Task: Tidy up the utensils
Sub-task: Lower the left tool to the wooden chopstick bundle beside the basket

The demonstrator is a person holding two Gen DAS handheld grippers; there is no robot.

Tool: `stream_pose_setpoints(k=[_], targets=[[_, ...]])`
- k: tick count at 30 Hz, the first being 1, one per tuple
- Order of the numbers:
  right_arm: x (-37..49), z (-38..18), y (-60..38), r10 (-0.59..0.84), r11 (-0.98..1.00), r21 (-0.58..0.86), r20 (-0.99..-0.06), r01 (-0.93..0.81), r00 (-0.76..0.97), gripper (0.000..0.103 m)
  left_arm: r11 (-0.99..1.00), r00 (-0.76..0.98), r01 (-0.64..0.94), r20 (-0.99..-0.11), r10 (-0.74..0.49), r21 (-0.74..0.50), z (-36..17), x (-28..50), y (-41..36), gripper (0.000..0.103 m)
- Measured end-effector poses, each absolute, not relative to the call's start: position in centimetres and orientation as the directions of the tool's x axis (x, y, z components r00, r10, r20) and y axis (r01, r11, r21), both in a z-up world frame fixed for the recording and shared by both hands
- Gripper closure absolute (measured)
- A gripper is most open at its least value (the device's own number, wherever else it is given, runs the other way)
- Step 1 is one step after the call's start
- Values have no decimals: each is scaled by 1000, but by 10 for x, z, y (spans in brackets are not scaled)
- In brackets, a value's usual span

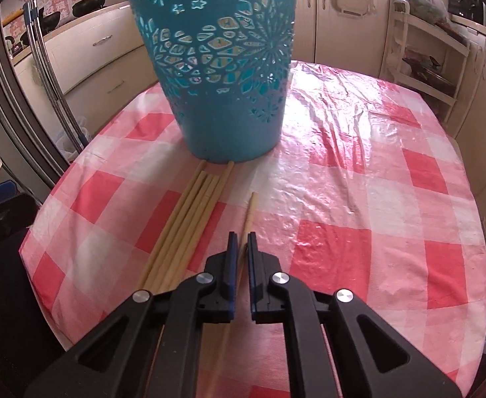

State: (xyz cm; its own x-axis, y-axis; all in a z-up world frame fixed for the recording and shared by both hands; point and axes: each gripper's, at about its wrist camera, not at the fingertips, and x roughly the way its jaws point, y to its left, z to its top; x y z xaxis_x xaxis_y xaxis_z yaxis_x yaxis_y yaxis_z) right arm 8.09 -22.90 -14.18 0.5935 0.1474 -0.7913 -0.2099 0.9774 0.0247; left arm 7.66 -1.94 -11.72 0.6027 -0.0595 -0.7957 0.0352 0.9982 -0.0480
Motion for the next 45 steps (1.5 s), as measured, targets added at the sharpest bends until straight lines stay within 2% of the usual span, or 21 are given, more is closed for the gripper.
stream_pose_setpoints(k=[13, 24, 32, 35, 43, 45], targets=[[84, -143, -253, 221, 974, 145, -770, -172, 598, 97, 996, 500, 88, -864, -60, -18, -161, 131, -70, 18], [86, -144, -256, 250, 968, 183, -766, -172, 592, 97, 995, 471, 88, -882, 1, 48, -182, 144, -81, 18], [86, -144, -258, 252, 967, 185, -765, -173, 592, 97, 994, 484, 98, -875, -4, 50, -183, 146, -81, 19], [86, -144, -258, 252, 967, 186, -766, -172, 591, 97, 991, 498, 128, -867, -33, 36, -182, 144, -82, 31], [86, -144, -258, 253, 967, 188, -767, -171, 590, 97, 979, 523, 201, -847, -92, 18, -176, 128, -71, 78], [86, -144, -258, 253, 967, 188, -767, -170, 590, 97, 977, 512, 212, -852, -113, -3, -175, 127, -63, 84]])
